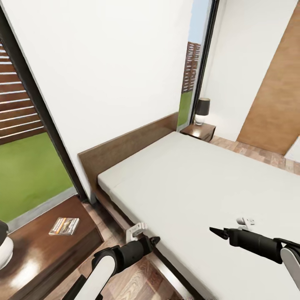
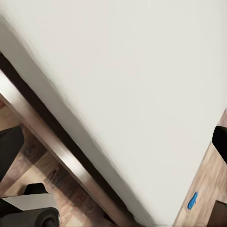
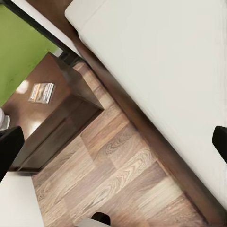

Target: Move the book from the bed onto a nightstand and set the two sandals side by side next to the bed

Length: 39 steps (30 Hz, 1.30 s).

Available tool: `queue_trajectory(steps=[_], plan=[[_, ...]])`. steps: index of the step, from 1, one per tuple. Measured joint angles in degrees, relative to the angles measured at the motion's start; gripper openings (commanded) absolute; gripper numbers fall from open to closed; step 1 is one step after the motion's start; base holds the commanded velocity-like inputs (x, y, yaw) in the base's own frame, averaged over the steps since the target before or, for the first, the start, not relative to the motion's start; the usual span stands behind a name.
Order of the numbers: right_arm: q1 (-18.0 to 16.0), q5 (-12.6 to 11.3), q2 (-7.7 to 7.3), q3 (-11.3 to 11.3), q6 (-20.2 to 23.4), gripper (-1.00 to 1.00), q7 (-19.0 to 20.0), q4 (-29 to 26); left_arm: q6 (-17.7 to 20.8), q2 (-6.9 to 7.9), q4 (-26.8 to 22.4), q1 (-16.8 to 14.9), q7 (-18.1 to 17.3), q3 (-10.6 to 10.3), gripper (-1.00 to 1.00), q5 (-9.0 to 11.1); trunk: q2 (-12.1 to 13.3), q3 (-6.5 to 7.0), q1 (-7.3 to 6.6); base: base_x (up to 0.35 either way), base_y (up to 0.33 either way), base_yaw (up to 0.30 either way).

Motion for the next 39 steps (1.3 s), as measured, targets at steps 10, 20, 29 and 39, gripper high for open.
queue_trajectory(steps=[10, 20, 29, 39], plan=[[-0.02, -0.02, 0.00, -0.95, 0.05, 1.00, 0.06, 0.00, -0.02, 0.06, 0.24, 0.03, -0.01, 0.00, 1.00, -0.03, 0.00, 0.00, 0.00, 0.000, 0.000, -0.289], [0.00, 0.00, 0.00, -2.15, 0.00, 1.00, 0.06, -0.03, -0.04, 0.08, 0.45, 0.04, -0.01, -0.03, 1.00, -0.04, 0.00, 0.00, 0.00, 0.000, 0.000, -0.289], [0.00, 0.00, 0.00, -2.55, -0.01, 1.00, 0.03, -0.03, -0.08, 0.08, 0.50, 0.04, -0.02, -0.04, 1.00, -0.04, 0.00, 0.00, 0.00, 0.000, 0.000, -0.290], [0.00, -0.04, 0.00, -2.72, -0.02, 1.00, 0.03, 0.00, -0.11, 0.08, 0.53, 0.04, -0.02, -0.06, 1.00, -0.04, 0.00, 0.00, 0.00, 0.000, 0.000, -0.291]])
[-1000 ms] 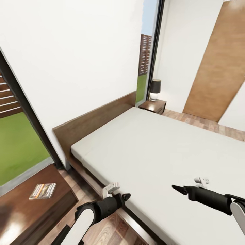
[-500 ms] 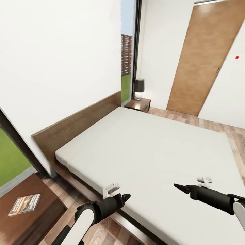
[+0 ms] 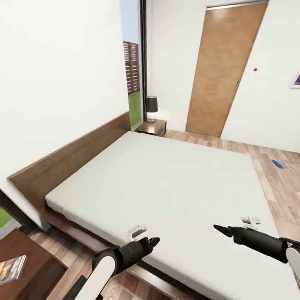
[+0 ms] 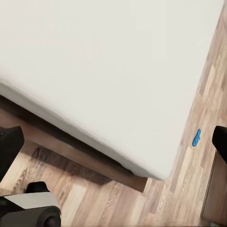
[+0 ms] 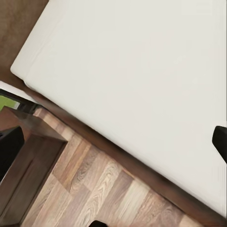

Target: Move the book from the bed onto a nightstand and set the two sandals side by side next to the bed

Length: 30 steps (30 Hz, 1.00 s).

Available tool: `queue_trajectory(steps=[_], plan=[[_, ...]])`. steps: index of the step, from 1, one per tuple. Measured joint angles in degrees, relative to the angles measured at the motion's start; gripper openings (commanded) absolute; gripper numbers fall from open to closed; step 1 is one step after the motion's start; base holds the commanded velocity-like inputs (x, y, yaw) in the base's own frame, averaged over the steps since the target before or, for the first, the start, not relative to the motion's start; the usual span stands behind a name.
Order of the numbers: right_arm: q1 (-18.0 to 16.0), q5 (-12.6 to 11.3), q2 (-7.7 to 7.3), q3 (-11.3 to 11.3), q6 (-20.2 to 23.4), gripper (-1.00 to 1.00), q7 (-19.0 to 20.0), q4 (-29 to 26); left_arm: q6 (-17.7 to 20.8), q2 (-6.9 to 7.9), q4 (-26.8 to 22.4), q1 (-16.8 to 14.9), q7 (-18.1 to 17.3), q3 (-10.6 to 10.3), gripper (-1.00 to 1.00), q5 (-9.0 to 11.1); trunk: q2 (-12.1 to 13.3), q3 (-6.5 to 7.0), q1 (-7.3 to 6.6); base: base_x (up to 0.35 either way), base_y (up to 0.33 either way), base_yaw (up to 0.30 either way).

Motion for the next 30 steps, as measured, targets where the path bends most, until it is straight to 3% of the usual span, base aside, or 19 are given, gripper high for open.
queue_trajectory(steps=[9, 19, 24, 26, 27, 29, 30], plan=[[0.03, -0.20, -0.05, -0.21, 0.22, 1.00, 0.16, -0.03, 0.00, -0.02, 0.11, 0.00, 0.02, -0.05, 1.00, -0.04, 0.00, 0.00, 0.00, 0.000, 0.000, -0.291], [-1.34, -1.75, 0.38, -1.28, 3.59, 1.00, 4.17, -0.02, 0.00, -0.01, 0.53, 0.00, 0.02, -0.03, 1.00, -0.09, 0.00, 0.00, 0.00, 0.000, 0.000, -0.291], [-3.84, -1.71, 2.00, -0.29, 5.23, 1.00, 3.90, 0.14, 0.00, 0.11, 0.73, 0.03, 0.05, 0.02, 1.00, -0.28, 0.00, 0.00, 0.00, 0.000, 0.000, -0.292], [-5.13, -1.13, 4.17, 1.32, 5.89, 1.00, 1.57, 0.36, 0.00, 0.16, 0.82, 0.05, 0.07, 0.05, 1.00, -0.82, 0.01, 0.00, 0.00, 0.000, 0.000, -0.292], [-5.15, -1.06, 4.20, 1.36, 5.89, 1.00, 1.53, 0.36, -0.01, 0.17, 0.82, 0.05, 0.07, 0.05, 1.00, -0.82, 0.00, 0.00, 0.00, 0.000, 0.000, -0.291], [-5.97, -0.13, 6.70, 3.02, 6.30, 1.00, -2.37, 0.50, -0.01, 0.20, 0.87, 0.08, 0.11, 0.07, 1.00, -1.73, 0.01, 0.00, 0.00, 0.000, 0.000, -0.291], [-5.99, -0.06, 6.74, 3.06, 6.30, 1.00, -2.44, 0.50, -0.01, 0.20, 0.87, 0.08, 0.12, 0.08, 1.00, -1.74, 0.00, 0.00, 0.00, 0.000, 0.000, -0.291]])
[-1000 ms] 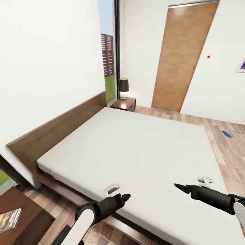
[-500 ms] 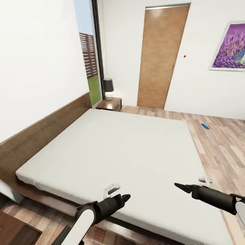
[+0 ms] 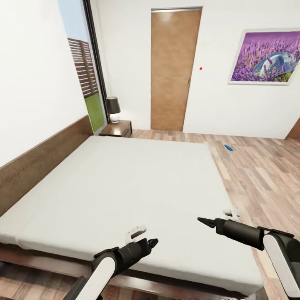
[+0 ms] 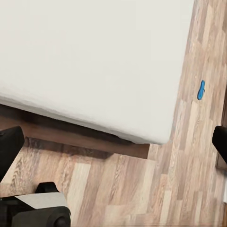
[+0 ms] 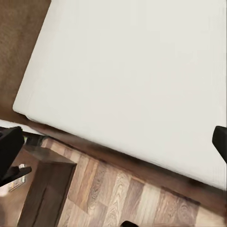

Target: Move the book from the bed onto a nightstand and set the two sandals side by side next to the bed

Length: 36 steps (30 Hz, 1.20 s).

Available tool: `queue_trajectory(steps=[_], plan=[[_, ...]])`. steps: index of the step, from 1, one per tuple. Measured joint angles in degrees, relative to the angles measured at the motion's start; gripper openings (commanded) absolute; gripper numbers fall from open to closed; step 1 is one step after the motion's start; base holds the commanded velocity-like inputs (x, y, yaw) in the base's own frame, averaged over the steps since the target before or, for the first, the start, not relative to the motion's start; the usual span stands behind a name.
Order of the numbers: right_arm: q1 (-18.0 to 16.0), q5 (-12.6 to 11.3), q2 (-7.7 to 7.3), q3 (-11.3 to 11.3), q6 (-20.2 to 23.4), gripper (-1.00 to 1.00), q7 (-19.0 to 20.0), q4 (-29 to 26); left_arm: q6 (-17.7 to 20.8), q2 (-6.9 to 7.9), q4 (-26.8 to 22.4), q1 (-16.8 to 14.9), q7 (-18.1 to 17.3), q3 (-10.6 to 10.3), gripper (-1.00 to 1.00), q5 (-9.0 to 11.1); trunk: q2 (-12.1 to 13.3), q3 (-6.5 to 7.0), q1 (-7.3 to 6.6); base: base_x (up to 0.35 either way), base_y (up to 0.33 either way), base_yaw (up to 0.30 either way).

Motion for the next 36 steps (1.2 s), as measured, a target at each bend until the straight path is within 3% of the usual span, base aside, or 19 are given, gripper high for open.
queue_trajectory(steps=[4, 9, 22, 32, 33, 36], plan=[[-0.66, 1.05, 3.02, 1.59, 0.30, 1.00, -6.07, -0.05, 0.00, 0.03, 0.05, 0.18, 0.00, 0.02, 1.00, -1.23, 0.00, 0.00, 0.00, 0.000, 0.000, -0.291], [-1.01, 1.60, 4.47, 2.35, 0.43, 1.00, -9.51, -0.18, 0.00, 0.05, 0.07, 0.47, -0.01, 0.08, 1.00, -1.92, 0.00, 0.02, 0.00, 0.000, 0.000, -0.291], [-1.44, 2.02, 5.16, 1.73, 0.44, 1.00, -12.33, -0.35, -0.01, 0.06, 0.09, 0.73, -0.01, 0.12, 1.00, -2.43, 0.00, 0.25, 0.00, 0.000, 0.000, -0.291], [-1.59, 2.11, 5.29, -2.15, 0.43, 1.00, -12.89, -0.36, -0.01, 0.06, 0.07, 0.78, -0.01, 0.13, 1.00, -2.55, 0.00, 0.38, 0.00, 0.000, 0.000, -0.291], [-1.68, 2.22, 5.34, -3.50, 0.31, 1.00, -12.93, -0.33, -0.02, 0.06, 0.03, 0.79, 0.03, 0.13, 1.00, -2.57, 0.00, 0.38, 0.00, 0.000, 0.000, -0.272], [-1.71, 2.14, 5.33, -4.04, 0.24, 1.00, -12.90, -0.33, -0.03, 0.05, 0.02, 0.81, 0.05, 0.10, 1.00, -2.60, 0.00, 0.39, 0.00, 0.000, 0.000, -0.233]])
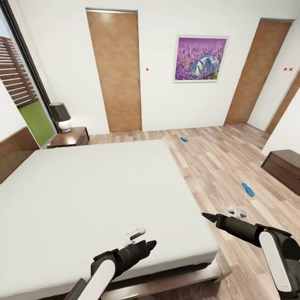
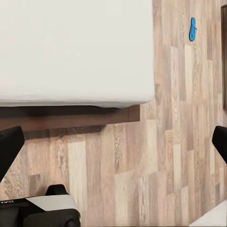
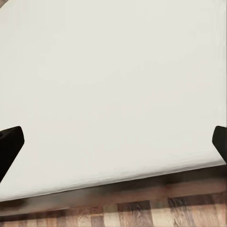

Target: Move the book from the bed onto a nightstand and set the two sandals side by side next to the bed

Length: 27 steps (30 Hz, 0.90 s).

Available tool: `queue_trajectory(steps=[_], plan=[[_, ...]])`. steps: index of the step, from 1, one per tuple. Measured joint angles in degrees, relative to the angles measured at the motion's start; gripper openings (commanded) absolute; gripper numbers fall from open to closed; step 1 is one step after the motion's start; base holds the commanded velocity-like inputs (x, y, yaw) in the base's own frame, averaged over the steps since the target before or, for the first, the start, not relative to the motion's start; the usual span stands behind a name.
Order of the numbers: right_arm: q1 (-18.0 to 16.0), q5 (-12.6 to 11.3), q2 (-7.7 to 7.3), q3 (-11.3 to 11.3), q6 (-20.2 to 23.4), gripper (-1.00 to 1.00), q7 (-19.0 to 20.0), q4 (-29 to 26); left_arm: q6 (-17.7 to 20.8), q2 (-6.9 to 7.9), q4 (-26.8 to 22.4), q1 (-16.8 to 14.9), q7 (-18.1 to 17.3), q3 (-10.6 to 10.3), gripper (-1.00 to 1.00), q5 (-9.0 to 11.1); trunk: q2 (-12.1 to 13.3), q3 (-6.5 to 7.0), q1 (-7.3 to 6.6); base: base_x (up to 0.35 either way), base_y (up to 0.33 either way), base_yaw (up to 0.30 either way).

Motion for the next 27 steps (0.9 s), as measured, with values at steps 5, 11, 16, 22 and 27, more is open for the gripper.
queue_trajectory(steps=[5, 11, 16, 22, 27], plan=[[-0.02, -0.04, -0.01, -0.65, -0.06, 1.00, 0.02, 0.01, -0.03, -0.03, -0.01, 0.00, 0.01, -0.02, 1.00, -0.03, 0.00, 0.01, 0.00, 0.000, 0.000, -0.136], [-0.04, -0.07, -0.02, -1.16, -0.07, 1.00, 0.04, -0.01, -0.03, -0.05, -0.02, 0.00, 0.08, -0.02, 1.00, -0.04, 0.00, 0.01, 0.00, 0.000, -0.002, -0.062], [-0.05, -0.10, -0.02, -1.36, -0.05, 1.00, 0.04, -0.05, -0.01, -0.06, -0.02, 0.00, 0.14, 0.01, 1.00, -0.05, 0.00, 0.01, 0.00, 0.000, -0.063, -0.030], [-0.05, -0.12, -0.03, -1.48, -0.03, 1.00, 0.05, -0.07, 0.00, -0.07, 0.00, -0.01, 0.18, 0.02, 1.00, -0.05, 0.01, 0.01, 0.00, 0.000, -0.172, -0.014], [-0.05, -0.13, -0.10, -1.54, -0.03, 1.00, 0.01, -0.08, 0.00, -0.07, 0.02, 0.00, 0.22, 0.07, 1.00, -0.04, 0.01, 0.01, 0.00, 0.000, -0.238, -0.005]])
